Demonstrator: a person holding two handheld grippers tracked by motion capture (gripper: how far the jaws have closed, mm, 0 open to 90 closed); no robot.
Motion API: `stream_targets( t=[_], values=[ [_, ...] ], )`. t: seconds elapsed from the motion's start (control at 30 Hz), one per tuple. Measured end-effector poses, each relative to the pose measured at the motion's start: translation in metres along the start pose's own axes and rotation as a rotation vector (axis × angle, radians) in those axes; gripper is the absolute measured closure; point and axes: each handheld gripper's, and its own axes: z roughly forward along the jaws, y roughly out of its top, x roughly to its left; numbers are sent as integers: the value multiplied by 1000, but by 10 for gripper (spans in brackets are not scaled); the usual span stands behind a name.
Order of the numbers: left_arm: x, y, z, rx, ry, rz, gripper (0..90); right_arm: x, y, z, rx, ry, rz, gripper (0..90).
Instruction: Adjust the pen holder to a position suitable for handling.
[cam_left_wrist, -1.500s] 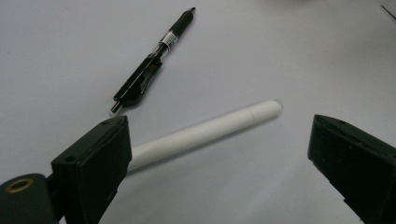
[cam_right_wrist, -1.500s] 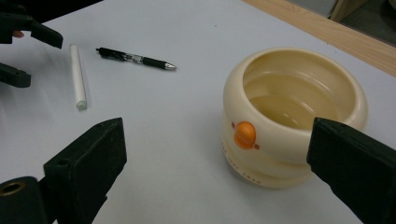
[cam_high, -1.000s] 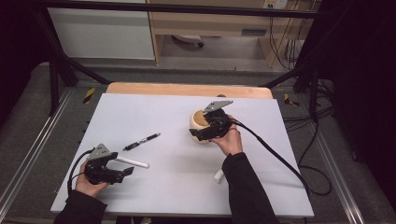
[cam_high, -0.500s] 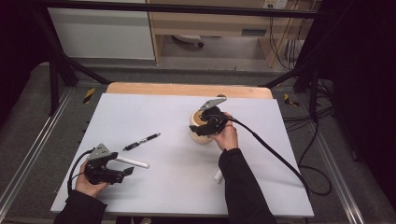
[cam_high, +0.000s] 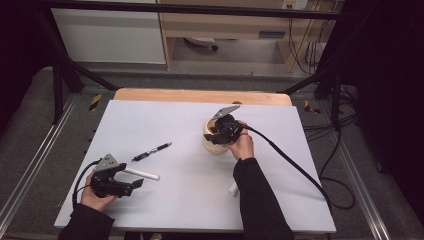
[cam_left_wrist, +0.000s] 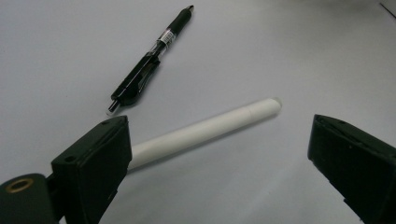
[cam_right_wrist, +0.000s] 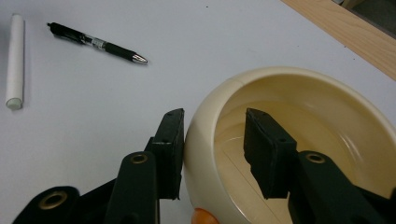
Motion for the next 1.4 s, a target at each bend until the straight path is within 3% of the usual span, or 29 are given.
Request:
stream_targets(
  t=[0.37, 1.17, 1.4],
  values=[
    [0, 0, 0, 2, 0, 1, 64, 2, 2, -2, 19, 43, -15, 739],
    [-1, 0, 0, 1, 0, 2, 64, 13, 1, -8, 56, 39, -4, 771],
    [-1, 0, 0, 1, 0, 3, 64, 17, 4, -18, 39, 42, -4, 772]
  ],
)
